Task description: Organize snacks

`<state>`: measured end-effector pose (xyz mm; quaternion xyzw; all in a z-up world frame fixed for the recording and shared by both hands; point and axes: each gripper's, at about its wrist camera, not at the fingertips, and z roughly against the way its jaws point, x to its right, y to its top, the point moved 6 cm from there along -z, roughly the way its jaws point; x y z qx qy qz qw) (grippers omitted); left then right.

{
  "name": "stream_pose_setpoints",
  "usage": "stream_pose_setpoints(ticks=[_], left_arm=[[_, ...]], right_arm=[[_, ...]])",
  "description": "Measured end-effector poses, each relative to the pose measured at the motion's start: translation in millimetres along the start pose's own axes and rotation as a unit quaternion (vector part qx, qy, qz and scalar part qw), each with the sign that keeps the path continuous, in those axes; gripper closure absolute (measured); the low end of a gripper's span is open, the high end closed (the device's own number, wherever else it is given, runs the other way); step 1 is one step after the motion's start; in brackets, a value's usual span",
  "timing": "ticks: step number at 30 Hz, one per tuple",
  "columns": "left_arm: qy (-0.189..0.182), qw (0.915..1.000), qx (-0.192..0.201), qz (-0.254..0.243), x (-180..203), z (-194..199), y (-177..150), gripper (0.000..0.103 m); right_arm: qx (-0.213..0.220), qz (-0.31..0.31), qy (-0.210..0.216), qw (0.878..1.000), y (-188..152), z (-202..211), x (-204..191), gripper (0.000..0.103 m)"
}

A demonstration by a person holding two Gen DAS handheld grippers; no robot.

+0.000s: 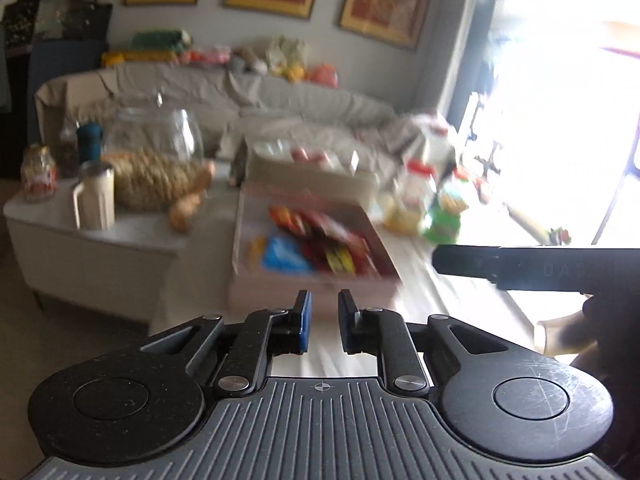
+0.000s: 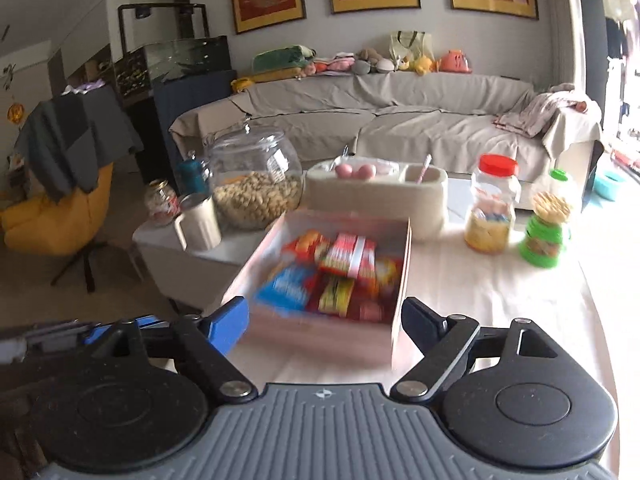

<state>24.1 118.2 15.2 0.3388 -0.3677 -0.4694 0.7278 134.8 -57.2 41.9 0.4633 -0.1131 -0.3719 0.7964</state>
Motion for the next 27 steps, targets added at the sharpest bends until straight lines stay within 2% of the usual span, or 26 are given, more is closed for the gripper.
stream_pose_setpoints(ticks=[2,5,7,9,21,27], left_arm=[[0.009,0.9999,-0.003,-0.013,14.0,10.7,-8.7,0.085],[0.028,0.9989,0.004,-0.037,28.9,17.9,-19.6,0.085],[0.022,0.9989,0.005,-0.04,33.7,20.1,-25.2,0.086],[0.018,0.999,0.004,-0.042,36.4,19.5,-27.2,0.086],[0.035,0.9987,-0.017,-0.032,35.0,20.0,-31.9,0.086],[0.028,0.9987,-0.028,-0.033,35.7,19.0,-35.4,0.086]], right_arm=[[-0.006,-0.019,0.0,1.0,-17.2,12.9,-1.2,0.018],[0.006,-0.026,-0.031,0.999,-40.0,32.2,0.0,0.018],[0.02,-0.022,-0.058,0.998,-50.8,45.6,0.8,0.018],[0.022,-0.018,-0.065,0.997,-58.2,53.0,0.2,0.018],[-0.009,-0.007,-0.061,0.998,-63.4,43.2,-6.1,0.018],[-0.018,-0.002,-0.06,0.998,-66.0,39.4,-9.6,0.018]])
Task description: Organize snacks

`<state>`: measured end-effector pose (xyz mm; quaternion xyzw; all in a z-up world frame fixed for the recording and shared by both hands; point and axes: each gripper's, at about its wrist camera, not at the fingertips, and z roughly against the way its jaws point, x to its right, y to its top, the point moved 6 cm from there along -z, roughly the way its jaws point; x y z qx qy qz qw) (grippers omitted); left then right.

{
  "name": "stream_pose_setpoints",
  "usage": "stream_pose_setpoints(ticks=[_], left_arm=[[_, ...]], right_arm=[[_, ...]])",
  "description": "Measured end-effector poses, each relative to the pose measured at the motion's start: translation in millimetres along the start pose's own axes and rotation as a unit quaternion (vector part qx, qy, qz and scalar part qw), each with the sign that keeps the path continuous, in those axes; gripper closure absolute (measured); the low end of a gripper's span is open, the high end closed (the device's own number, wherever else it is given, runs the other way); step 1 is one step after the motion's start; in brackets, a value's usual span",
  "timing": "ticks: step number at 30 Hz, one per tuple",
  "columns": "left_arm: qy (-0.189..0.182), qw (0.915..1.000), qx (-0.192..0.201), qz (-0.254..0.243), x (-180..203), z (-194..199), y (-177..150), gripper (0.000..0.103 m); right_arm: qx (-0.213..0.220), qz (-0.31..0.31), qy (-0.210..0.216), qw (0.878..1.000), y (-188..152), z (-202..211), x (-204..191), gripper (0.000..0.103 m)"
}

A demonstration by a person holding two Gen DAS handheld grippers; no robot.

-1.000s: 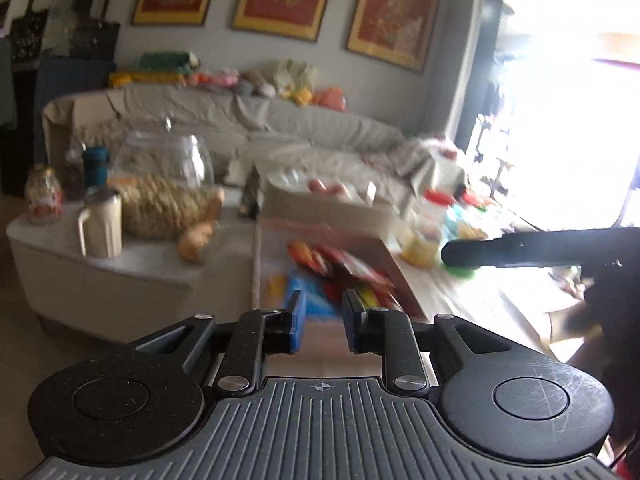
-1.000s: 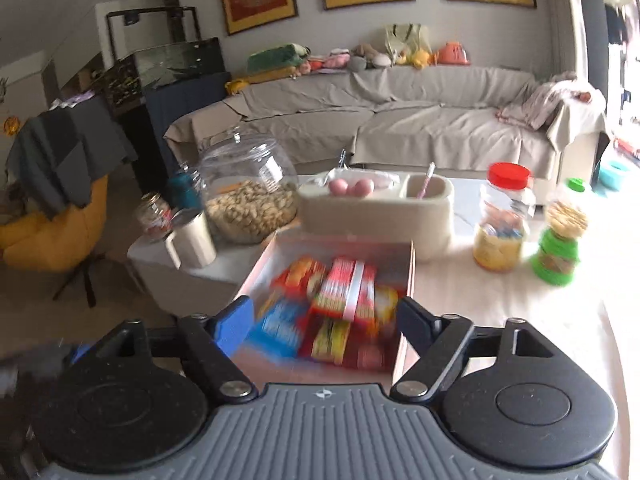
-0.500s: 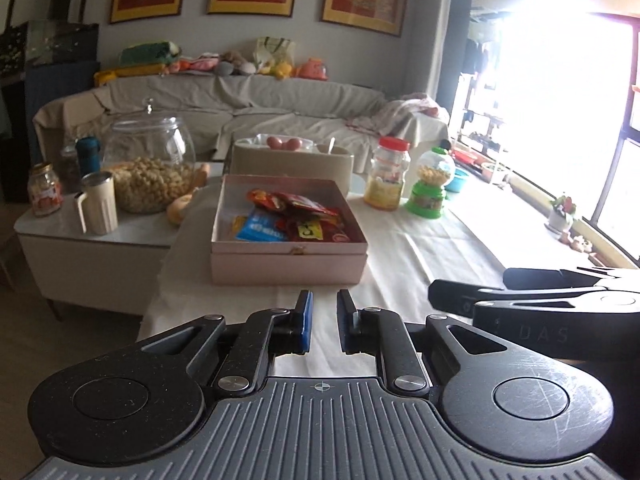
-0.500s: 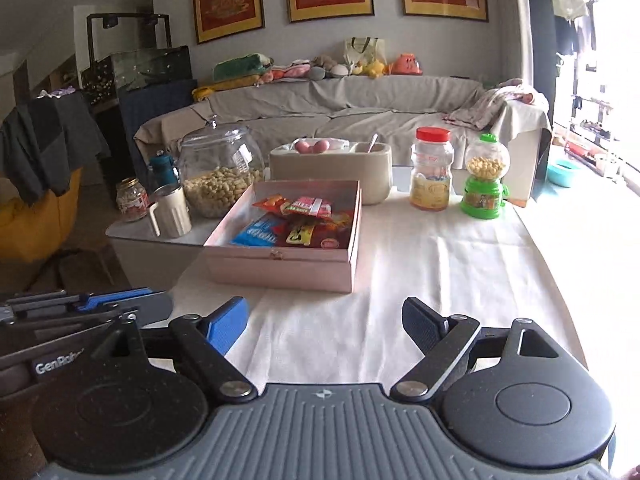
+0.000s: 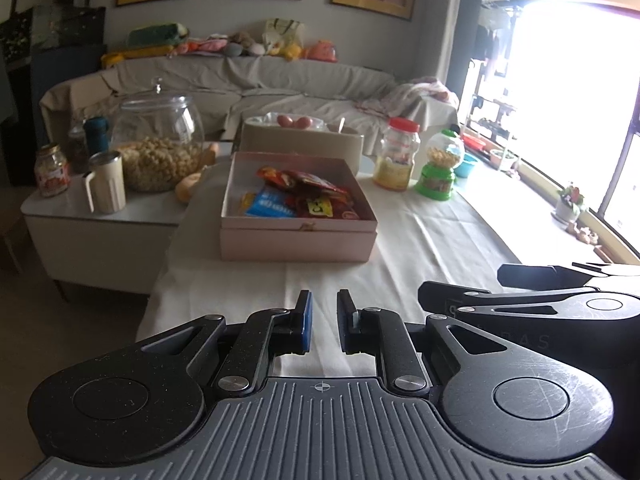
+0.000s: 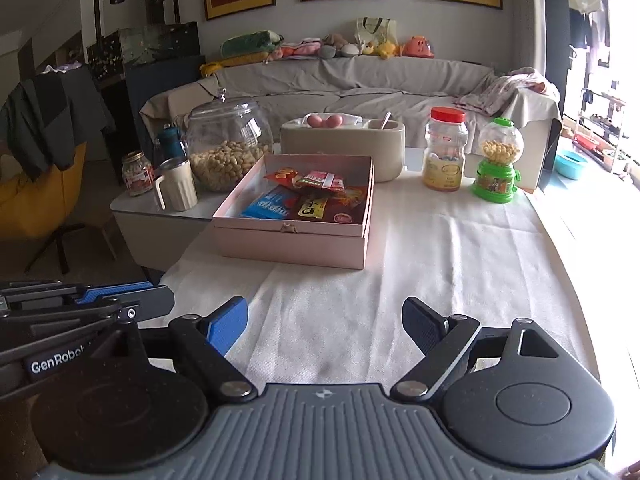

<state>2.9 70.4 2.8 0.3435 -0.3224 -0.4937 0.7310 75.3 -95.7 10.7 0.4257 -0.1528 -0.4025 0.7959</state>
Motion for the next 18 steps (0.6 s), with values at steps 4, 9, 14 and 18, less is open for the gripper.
stream_pose_setpoints(ticks=[4,9,14,18], left_arm=[[-0.002,1.0,-0.004,0.001,0.3,-1.5,-1.0,0.086],[-0.004,1.0,-0.004,0.0,1.3,-1.1,-1.9,0.086],[-0.006,1.0,-0.007,0.0,3.0,-2.9,-0.8,0.086],[-0.006,1.0,-0.007,0.0,3.2,-3.3,-0.8,0.086]], right_arm=[[-0.003,0.001,-0.001,1.0,-0.3,-1.0,0.4,0.018],[-0.007,-0.002,-0.001,1.0,-2.2,-2.8,1.7,0.018],[-0.011,-0.005,-0.001,1.0,-3.1,-4.0,4.0,0.018],[-0.011,-0.006,-0.001,1.0,-2.8,-4.6,4.8,0.018]])
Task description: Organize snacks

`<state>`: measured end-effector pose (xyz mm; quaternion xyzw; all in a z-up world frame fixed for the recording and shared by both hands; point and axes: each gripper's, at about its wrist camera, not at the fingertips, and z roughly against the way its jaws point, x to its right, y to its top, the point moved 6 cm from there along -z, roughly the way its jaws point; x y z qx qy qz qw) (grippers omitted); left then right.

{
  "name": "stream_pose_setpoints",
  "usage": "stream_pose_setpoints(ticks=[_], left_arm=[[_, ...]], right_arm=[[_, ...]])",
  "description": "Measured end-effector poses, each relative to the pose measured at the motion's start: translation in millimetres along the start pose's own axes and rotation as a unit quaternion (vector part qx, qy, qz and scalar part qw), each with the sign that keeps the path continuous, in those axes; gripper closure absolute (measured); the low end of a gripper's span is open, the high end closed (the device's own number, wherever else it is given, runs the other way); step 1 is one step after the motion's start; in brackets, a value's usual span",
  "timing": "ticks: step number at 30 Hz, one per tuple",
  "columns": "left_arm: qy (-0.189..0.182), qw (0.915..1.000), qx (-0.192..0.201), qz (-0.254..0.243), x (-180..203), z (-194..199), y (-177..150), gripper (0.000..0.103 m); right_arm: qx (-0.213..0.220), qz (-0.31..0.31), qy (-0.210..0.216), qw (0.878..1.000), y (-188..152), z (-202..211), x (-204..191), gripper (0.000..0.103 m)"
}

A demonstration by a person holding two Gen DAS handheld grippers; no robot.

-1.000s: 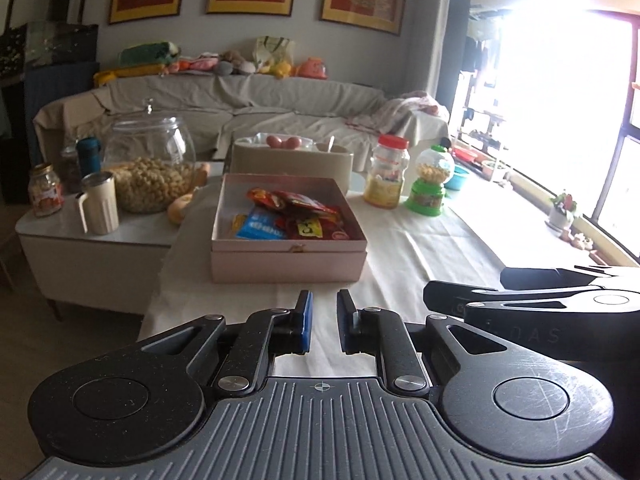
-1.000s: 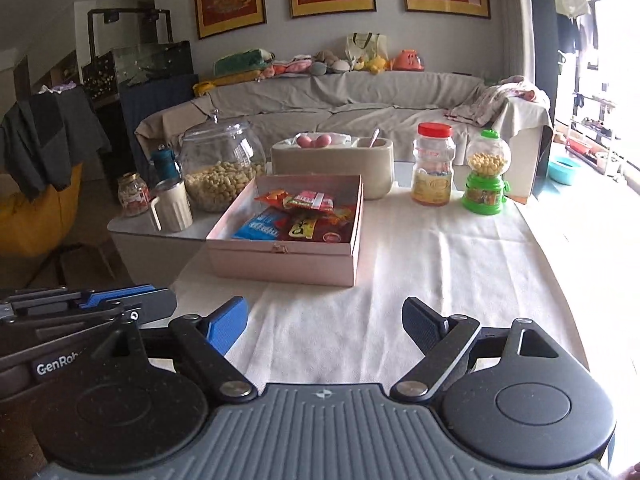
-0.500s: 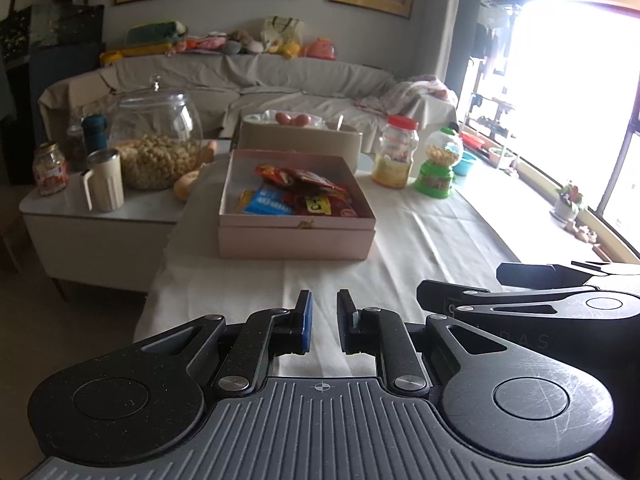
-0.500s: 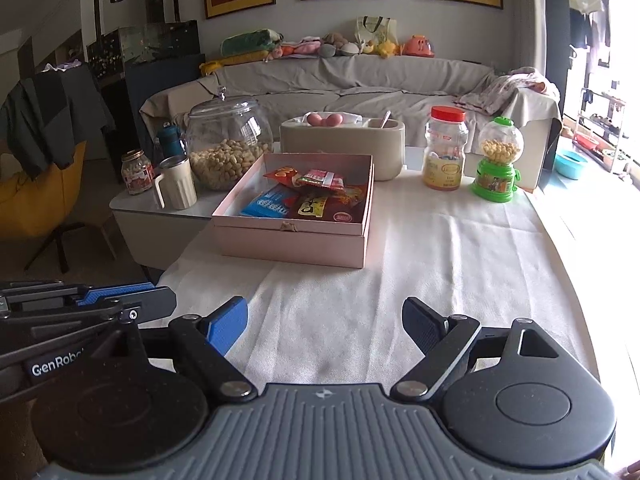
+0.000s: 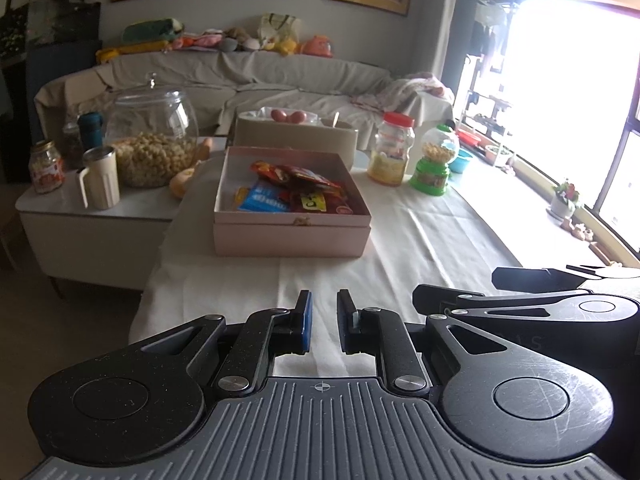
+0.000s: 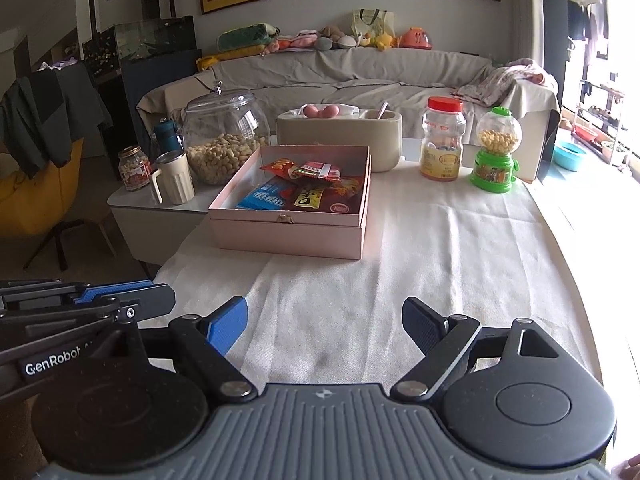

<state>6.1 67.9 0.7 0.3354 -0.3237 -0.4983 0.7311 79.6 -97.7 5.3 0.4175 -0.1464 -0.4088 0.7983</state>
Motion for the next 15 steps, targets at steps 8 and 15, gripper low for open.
stream_pose_setpoints(ticks=[8,15], left_arm=[[0.0,1.0,0.0,0.0,0.4,0.3,0.0,0.086],[0.0,1.0,-0.001,0.001,0.3,0.3,-0.3,0.086]], right_arm=[[-0.001,-0.001,0.001,1.0,-0.3,-0.5,0.5,0.018],[-0.002,-0.002,0.001,1.0,-1.6,-1.1,1.5,0.018]])
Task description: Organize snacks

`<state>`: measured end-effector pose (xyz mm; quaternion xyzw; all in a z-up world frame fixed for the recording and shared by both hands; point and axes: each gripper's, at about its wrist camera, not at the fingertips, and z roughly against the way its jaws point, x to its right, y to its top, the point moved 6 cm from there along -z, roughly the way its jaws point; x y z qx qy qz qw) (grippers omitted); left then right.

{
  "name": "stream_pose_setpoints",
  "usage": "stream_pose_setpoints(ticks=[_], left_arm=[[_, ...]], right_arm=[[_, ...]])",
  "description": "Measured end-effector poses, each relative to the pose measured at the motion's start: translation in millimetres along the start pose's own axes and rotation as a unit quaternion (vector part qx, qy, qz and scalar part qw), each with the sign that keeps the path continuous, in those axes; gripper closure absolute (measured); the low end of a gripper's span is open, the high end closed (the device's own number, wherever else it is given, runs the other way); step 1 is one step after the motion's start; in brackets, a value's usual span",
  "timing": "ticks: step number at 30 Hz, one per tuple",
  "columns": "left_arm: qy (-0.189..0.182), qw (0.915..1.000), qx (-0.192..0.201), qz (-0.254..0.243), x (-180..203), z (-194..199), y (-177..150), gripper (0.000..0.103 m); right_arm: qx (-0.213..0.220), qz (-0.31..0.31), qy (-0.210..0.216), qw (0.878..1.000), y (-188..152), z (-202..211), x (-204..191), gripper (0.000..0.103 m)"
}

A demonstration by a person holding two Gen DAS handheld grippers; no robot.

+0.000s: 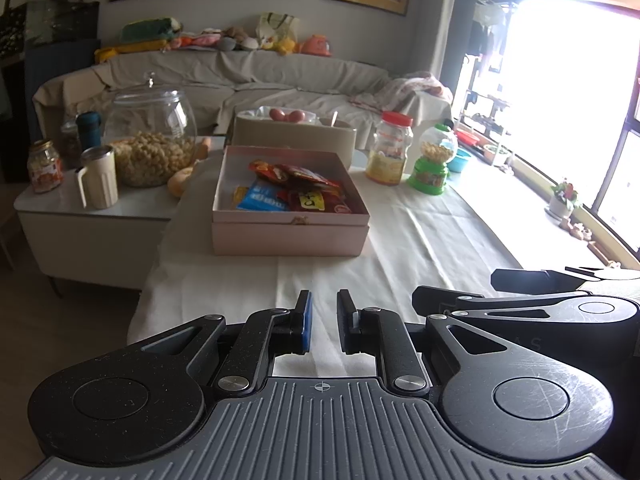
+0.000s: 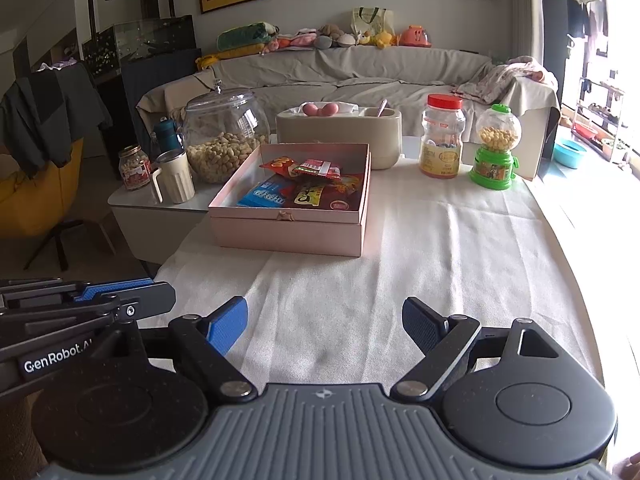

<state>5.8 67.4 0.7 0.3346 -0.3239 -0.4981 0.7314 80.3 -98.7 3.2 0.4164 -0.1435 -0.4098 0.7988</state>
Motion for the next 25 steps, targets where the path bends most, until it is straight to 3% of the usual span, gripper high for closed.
stream_pose_setpoints(ticks=[19,25], left_arm=[[-0.016,0.9999,-0.004,-0.002,2.2,-8.9,-6.0,0.086],[-0.025,0.9992,-0.01,0.029,-11.6,-19.4,-6.2,0.086]], right_arm=[[0.001,-0.01,-0.003,1.0,-1.1,-0.9,1.8,0.018],[-0.01,-0.016,-0.008,1.0,-1.4,-12.7,3.8,0.018]])
